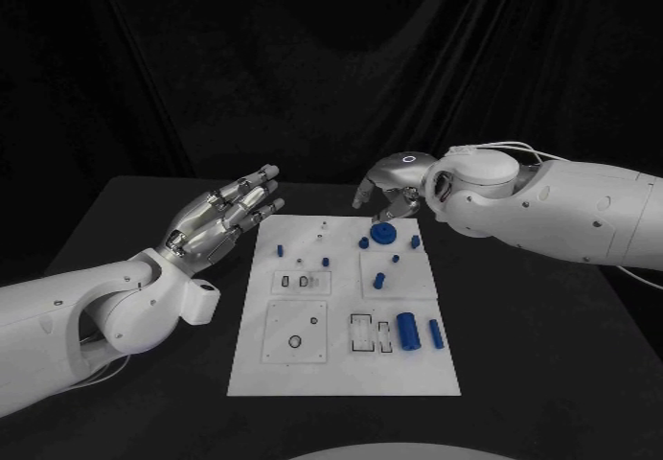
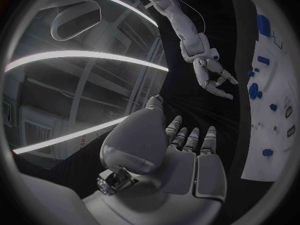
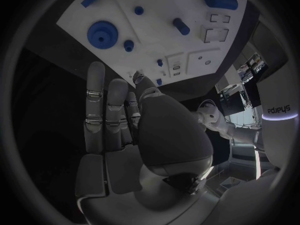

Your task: Assemble the parts on the task board

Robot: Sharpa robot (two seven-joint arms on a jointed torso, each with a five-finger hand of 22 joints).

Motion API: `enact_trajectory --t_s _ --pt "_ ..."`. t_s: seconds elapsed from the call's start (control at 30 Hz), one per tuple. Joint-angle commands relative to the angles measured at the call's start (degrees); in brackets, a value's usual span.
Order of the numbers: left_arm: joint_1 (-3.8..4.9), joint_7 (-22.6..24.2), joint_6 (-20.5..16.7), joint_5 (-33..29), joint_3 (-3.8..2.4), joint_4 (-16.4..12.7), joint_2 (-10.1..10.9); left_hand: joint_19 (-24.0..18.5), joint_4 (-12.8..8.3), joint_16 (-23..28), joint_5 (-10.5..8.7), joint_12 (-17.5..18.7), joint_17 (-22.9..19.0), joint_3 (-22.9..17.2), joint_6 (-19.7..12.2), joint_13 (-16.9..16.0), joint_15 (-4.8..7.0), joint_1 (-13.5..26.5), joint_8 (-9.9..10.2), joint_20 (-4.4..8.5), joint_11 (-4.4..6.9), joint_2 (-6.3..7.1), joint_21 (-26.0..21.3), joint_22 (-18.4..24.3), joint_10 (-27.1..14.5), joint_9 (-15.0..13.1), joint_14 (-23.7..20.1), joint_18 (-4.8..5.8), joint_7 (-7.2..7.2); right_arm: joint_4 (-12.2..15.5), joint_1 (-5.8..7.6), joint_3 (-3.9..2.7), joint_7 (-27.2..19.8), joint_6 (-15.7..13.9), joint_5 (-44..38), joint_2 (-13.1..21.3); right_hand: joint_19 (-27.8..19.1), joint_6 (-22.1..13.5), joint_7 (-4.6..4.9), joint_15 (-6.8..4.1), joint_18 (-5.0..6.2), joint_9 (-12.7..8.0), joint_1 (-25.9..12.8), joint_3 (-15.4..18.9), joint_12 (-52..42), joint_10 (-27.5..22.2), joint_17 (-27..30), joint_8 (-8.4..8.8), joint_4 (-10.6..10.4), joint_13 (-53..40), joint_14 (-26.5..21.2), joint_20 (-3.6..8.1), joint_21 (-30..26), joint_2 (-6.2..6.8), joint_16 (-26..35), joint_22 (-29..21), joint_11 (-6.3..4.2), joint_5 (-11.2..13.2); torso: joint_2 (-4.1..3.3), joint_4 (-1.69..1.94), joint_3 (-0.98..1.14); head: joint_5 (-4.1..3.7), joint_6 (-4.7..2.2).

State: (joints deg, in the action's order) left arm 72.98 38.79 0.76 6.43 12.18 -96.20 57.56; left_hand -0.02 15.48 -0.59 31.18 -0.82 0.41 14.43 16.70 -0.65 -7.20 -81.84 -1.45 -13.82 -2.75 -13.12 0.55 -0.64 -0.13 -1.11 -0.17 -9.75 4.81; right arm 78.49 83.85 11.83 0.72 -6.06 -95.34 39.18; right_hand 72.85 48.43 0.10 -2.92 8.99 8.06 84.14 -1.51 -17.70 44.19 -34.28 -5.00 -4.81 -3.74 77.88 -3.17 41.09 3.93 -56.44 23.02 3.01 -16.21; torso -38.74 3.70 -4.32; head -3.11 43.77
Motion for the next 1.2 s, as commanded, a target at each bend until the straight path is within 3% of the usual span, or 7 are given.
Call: enact_trajectory --t_s 0.03,0.2,0.4,0.5,0.83,1.0,1.2 --pt "0.19 10.65 0.29 0.3 -0.06 -0.04 -0.29 0.7 -0.08 0.59 1.36 0.82 -0.41 -2.39 0.28 0.65 -0.91 -0.79 -0.65 -0.15 0.04 0.05 0.14 0.1 0.13 -0.89 0.17 -0.26 -0.05 0.13 -0.4 -0.05 2.82 3.47 -8.39 0.16 -1.02 0.47 -0.51 -0.19 1.41 1.41 0.06 -2.19 0.93 0.95 -3.36 0.17 0.11 -1.01 1.41 0.13 3.03 1.21 -2.76 2.19 -0.52 -1.49 -0.43 0.72 -0.53 -0.57 0.27" --pt "0.2 10.43 0.9 0.3 -0.06 0.28 -0.58 0.73 -0.16 0.59 1.61 0.82 -0.41 -2.59 0.23 0.65 -1.17 -1.05 -0.64 -0.3 0.01 -0.05 0.16 0.09 0.13 -0.89 0.17 -0.22 -0.01 0.03 -0.84 -0.05 2.87 2.81 -9.41 0.17 -1.85 1.42 -0.37 -0.28 1.42 2.45 -0.93 -2.91 0.6 2.08 -5.09 0.13 -0.37 -1.61 1.62 0.27 4.6 1.87 -3.9 3.91 -0.65 -0.81 -0.55 1.28 -0.86 -0.93 0.73" --pt "0.2 10.29 1.54 0.3 -0.06 0.83 -0.97 0.81 -0.25 0.59 1.83 0.82 -0.41 -2.84 0.23 0.65 -1.45 -1.34 -0.64 -0.57 -0.04 -0.21 0.24 0.04 0.13 -0.9 0.17 -0.19 0.06 -0.53 -2.21 -0.05 2.61 0.77 -11.08 0.06 -2.83 2.31 -0.36 -0.3 1.4 4.01 -2.64 -3.03 -0.64 3.49 -6.45 0.0 -1.79 -2.89 1.7 0.22 5.82 3.01 -4.69 5.52 -0.71 2.31 -0.66 1.7 -1.13 -1.44 0.72" --pt "0.2 10.2 1.84 0.3 -0.06 0.96 -1.05 0.83 -0.26 0.59 1.88 0.82 -0.41 -2.88 0.23 0.65 -1.5 -1.39 -0.64 -0.63 -0.05 -0.24 0.25 0.03 0.13 -0.9 0.17 -0.19 0.08 -0.87 -2.9 -0.05 2.33 -0.36 -11.5 -0.07 -3.04 2.37 -0.48 -0.38 1.43 4.42 -2.69 -3.26 -1.15 3.9 -7.07 0.04 -1.96 -3.36 1.81 0.25 6.12 3.07 -5.07 5.93 -0.85 1.94 -0.92 1.75 -1.24 -1.46 0.59" --pt "0.19 9.77 2.7 0.3 -0.05 1.22 -1.13 0.87 -0.36 0.59 2.12 0.82 -0.41 -3.08 0.19 0.65 -1.81 -1.65 -0.64 -0.91 -0.18 -0.32 0.29 0.01 0.13 -0.89 0.17 -0.18 0.22 -2.59 -4.78 -0.05 1.15 -2.95 -11.93 -0.88 -3.73 2.51 -0.1 -0.39 1.41 5.57 -2.59 -4.03 -2.5 4.6 -7.74 0.2 -2.08 -4.72 1.7 0.27 6.88 3.18 -5.37 7.11 -0.82 -0.49 -0.83 1.52 -1.17 -0.67 0.97" --pt "0.18 9.49 3.09 0.3 -0.05 1.25 -1.18 0.92 -0.42 0.59 2.24 0.82 -0.41 -3.22 0.32 0.65 -2.04 -1.81 -0.66 -1.13 -0.32 -0.37 0.33 -0.02 0.13 -0.91 0.17 -0.16 0.36 -3.56 -5.23 -0.05 0.9 -3.14 -11.97 -1.38 -4.69 2.48 -0.05 -0.38 1.42 6.9 -2.22 -6.06 -3.11 4.5 -8.3 0.62 -1.81 -5.87 1.47 0.23 7.76 3.56 -5.46 8.68 -0.73 -7.5 -0.79 1.51 -1.11 -0.55 1.31" --pt "0.18 9.24 3.58 0.3 -0.05 1.32 -1.33 1.04 -0.49 0.59 2.32 0.82 -0.41 -3.37 0.34 0.65 -2.35 -1.98 -0.67 -1.55 -0.5 -0.38 0.44 -0.09 0.13 -0.92 0.17 -0.18 0.53 -4.78 -5.79 -0.05 0.5 -3.06 -11.98 -1.91 -5.61 2.76 0.27 -0.33 1.4 7.98 -2.52 -9.1 -2.93 4.62 -8.72 0.83 -1.79 -6.34 1.23 0.18 8.47 4.27 -5.44 10.17 -0.58 -12.8 -0.72 1.63 -1.16 -0.55 1.59"
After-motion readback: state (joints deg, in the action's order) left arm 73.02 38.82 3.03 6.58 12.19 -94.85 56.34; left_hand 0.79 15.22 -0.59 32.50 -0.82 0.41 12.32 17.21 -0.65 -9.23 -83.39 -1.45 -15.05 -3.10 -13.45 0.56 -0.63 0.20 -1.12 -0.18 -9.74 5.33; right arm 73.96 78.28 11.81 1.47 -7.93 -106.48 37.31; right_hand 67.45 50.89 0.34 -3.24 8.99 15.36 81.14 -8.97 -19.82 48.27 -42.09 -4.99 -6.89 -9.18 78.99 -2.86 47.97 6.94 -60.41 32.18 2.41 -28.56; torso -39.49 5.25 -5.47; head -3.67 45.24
